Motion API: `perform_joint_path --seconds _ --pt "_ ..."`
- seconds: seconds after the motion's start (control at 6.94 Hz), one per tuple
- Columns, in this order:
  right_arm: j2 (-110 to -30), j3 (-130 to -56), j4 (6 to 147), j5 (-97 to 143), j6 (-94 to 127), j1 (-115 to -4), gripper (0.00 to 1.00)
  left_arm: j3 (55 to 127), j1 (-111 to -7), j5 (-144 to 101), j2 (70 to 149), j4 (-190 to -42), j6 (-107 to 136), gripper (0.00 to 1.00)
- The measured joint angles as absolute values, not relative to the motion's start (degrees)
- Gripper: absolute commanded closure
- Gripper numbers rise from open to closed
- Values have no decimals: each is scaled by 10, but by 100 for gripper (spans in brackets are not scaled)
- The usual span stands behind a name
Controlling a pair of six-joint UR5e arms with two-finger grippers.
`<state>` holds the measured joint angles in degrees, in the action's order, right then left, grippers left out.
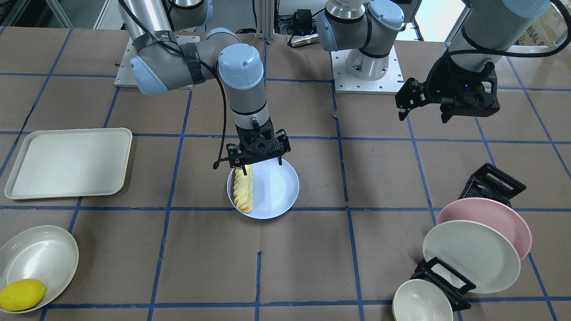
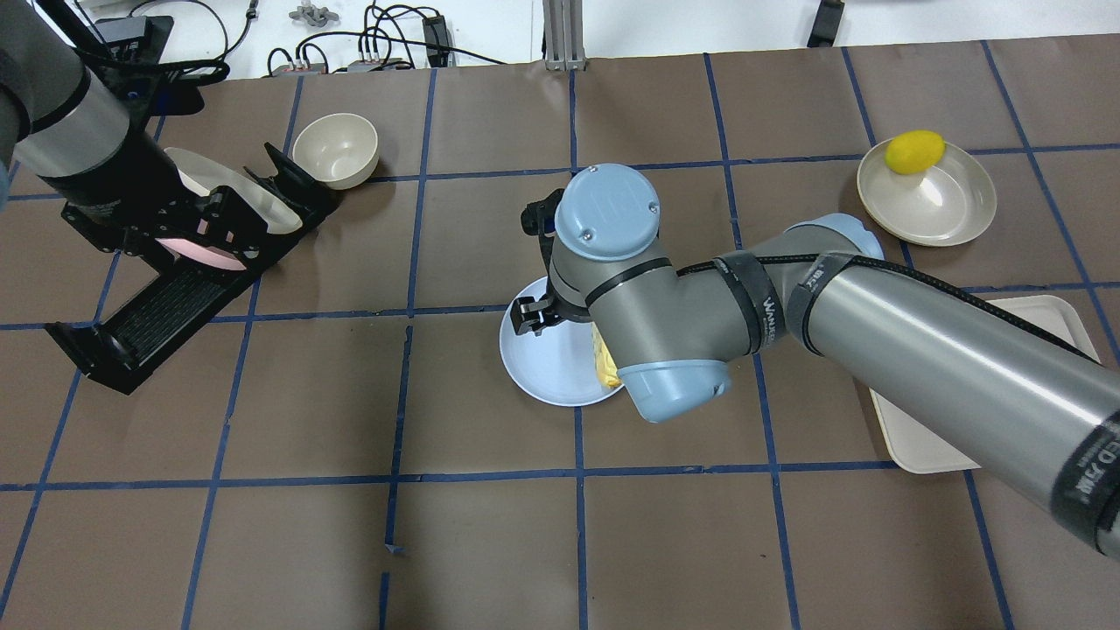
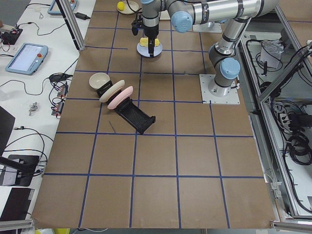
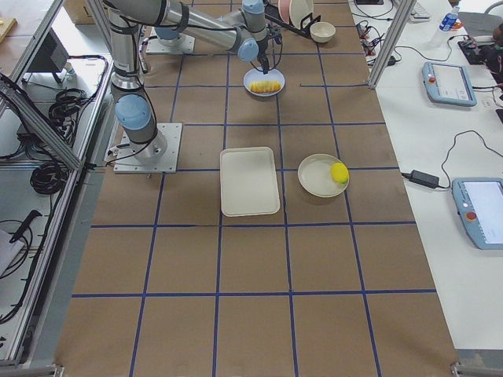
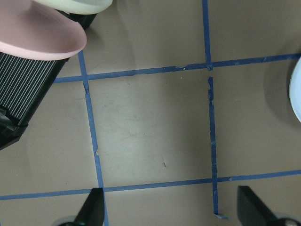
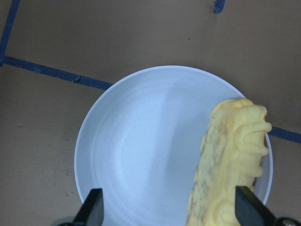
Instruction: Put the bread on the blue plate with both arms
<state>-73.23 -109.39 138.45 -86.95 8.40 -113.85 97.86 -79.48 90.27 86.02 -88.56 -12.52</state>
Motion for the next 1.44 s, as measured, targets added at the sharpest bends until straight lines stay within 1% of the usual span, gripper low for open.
perform_joint_path --seconds 0.29,0.43,0.58,0.72,0.86,1.15,1.44 --pt "-736 -1091 1384 -870 82 -1135 0 966 -841 903 862 -886 -79 0" --pt "-742 -1074 1355 -871 79 -1129 0 958 -852 902 864 -890 -69 0" --pt "-754 -1034 1284 -871 75 -1119 0 955 -856 901 865 -891 -66 0" --pt "-767 -977 1188 -873 73 -1100 0 953 -858 900 865 -892 -65 0" --pt "-774 -933 1137 -872 69 -1069 0 953 -859 898 865 -894 -64 0" --pt "-790 -904 1138 -871 58 -1018 0 952 -862 895 864 -897 -63 0" --pt "-812 -902 1146 -874 42 -985 0 952 -863 894 863 -898 -62 0"
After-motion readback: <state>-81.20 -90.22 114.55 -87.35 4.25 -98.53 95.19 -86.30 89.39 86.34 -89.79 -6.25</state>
